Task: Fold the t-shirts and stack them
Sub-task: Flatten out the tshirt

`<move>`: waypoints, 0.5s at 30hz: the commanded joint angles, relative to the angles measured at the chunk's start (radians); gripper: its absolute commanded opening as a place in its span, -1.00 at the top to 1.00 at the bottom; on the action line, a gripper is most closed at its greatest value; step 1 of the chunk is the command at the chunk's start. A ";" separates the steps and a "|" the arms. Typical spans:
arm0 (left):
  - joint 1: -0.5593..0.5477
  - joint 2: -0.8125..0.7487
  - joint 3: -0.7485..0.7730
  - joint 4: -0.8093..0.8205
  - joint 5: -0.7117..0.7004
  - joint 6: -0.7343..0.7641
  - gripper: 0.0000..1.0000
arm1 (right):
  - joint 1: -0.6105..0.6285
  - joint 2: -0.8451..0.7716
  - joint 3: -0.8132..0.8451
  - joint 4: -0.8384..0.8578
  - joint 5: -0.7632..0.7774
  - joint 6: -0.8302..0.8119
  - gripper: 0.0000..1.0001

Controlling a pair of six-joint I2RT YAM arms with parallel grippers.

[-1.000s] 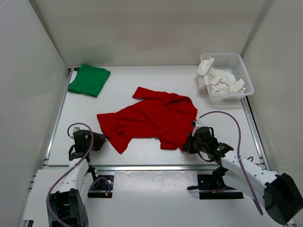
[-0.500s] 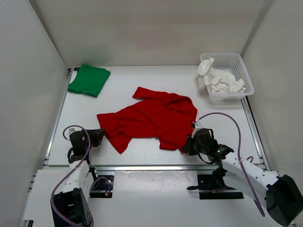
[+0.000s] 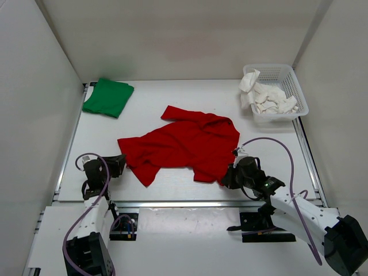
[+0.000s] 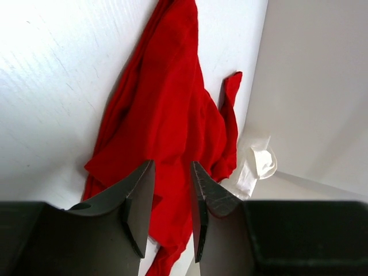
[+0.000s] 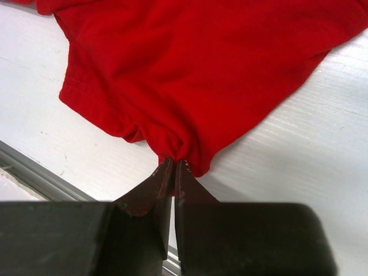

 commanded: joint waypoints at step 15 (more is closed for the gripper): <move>0.013 -0.011 -0.042 -0.358 -0.085 0.126 0.11 | -0.014 -0.014 -0.014 0.052 -0.039 0.004 1.00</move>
